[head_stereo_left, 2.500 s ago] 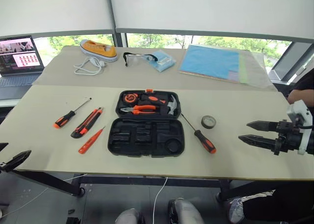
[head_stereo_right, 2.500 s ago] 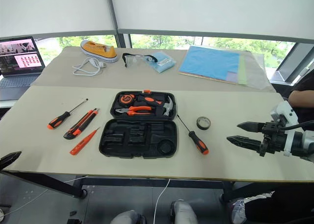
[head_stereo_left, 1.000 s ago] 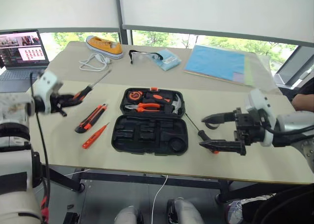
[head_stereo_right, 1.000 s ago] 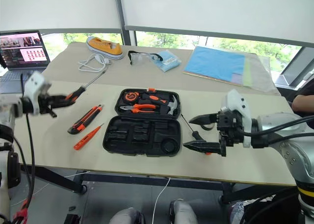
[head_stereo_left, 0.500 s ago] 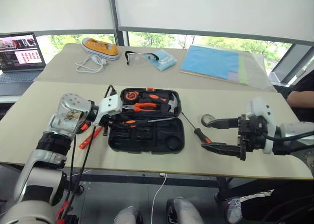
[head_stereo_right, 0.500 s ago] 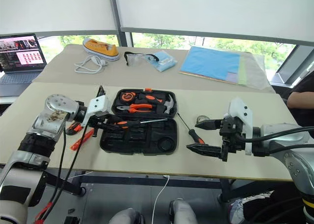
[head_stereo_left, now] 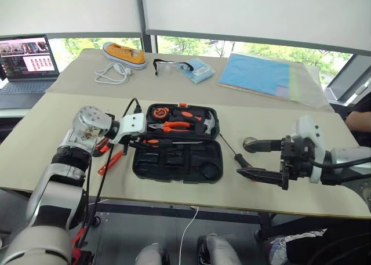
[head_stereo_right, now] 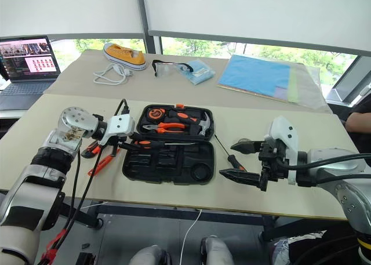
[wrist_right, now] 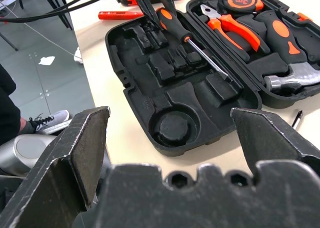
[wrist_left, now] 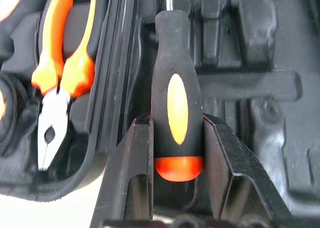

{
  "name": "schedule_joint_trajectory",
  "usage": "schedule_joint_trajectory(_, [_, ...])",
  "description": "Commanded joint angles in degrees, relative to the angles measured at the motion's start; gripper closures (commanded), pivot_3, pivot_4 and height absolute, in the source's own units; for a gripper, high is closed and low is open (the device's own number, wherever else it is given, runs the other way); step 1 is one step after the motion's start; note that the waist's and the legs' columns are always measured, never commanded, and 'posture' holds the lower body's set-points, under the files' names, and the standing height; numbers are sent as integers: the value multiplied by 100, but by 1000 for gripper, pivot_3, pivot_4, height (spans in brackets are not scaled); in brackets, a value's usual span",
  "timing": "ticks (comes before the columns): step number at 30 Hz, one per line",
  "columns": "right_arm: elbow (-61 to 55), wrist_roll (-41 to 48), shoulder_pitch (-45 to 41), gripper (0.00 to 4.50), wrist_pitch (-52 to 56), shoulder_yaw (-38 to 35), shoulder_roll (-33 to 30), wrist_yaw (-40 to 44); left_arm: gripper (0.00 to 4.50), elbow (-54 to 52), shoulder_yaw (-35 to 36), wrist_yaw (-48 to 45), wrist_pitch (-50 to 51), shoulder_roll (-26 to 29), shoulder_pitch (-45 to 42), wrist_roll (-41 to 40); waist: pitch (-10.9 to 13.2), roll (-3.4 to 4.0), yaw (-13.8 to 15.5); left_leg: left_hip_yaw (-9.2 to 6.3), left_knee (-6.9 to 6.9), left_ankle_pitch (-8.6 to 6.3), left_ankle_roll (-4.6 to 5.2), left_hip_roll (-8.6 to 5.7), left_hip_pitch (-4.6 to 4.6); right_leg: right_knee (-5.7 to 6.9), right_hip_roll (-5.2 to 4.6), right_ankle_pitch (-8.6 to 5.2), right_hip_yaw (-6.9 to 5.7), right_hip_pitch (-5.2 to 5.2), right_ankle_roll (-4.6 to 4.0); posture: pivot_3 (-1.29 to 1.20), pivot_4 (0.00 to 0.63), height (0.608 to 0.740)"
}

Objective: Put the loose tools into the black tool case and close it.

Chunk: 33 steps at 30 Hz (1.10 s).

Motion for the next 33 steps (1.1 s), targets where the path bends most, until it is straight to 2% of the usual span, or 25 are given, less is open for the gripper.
schedule_joint_trajectory(1, [-173,41,-91,0,-107,-101,-4,-17,3640,201,-6,6,-198,-71,-276,80,0,0,2,0,0,0,0,0,0,0,0,0,1,0,1,0,150,718])
schedule_joint_trajectory(2, [-179,42,-85,0,-111,-106,-9,-18,3640,247,-6,4,-224,-88,-302,95,0,0,2,-1,0,0,1,0,0,0,0,-2,2,0,3,0,150,718])
schedule_joint_trajectory(4, [-191,42,-78,0,-113,-112,-9,-28,2632,290,17,-51,-197,-128,-349,76,0,0,2,-2,1,-1,1,0,-1,0,0,-3,3,0,5,0,150,718])
schedule_joint_trajectory(11, [-247,69,-33,0,-104,-165,3,-65,71,118,167,-274,145,-209,-493,-123,0,0,-6,-2,1,0,1,1,-1,1,1,-4,2,0,7,0,150,718])
schedule_joint_trajectory(12, [-257,78,-32,0,-99,-165,7,-72,71,125,186,-265,157,-223,-515,-145,0,0,-3,-4,2,0,1,0,-1,1,1,-5,2,0,9,0,150,718])
schedule_joint_trajectory(13, [-265,83,-32,0,-95,-163,11,-79,420,125,193,-283,179,-232,-525,-165,0,0,-1,-4,2,0,1,0,-2,1,1,-5,2,0,9,0,150,718])
schedule_joint_trajectory(14, [-277,84,-20,0,-97,-161,19,-85,562,119,207,-301,219,-254,-527,-195,0,0,0,-5,3,0,1,0,-3,1,0,-5,2,0,9,0,150,718])
schedule_joint_trajectory(23, [-295,52,-27,0,-113,-104,65,-117,3953,310,211,-15,365,-565,-616,-100,0,0,-4,-6,4,0,1,0,-1,1,1,-4,4,3,8,0,150,718])
schedule_joint_trajectory(25, [-286,20,-28,0,-130,-82,80,-130,4381,350,155,65,344,-658,-606,-27,0,0,-3,-6,4,0,1,0,-1,1,1,-4,3,3,8,0,150,718])
schedule_joint_trajectory(30, [-277,-56,-87,0,-164,-24,98,-182,4381,679,-158,756,-28,-854,-544,518,0,0,-2,-6,4,0,1,-1,0,1,1,-3,4,5,7,0,150,718])
schedule_joint_trajectory(33, [-262,-48,-132,0,-148,-25,122,-241,4381,789,-323,833,-329,-904,-435,716,-1,0,-1,-9,4,0,2,-2,7,0,-1,-2,5,14,6,0,150,718])
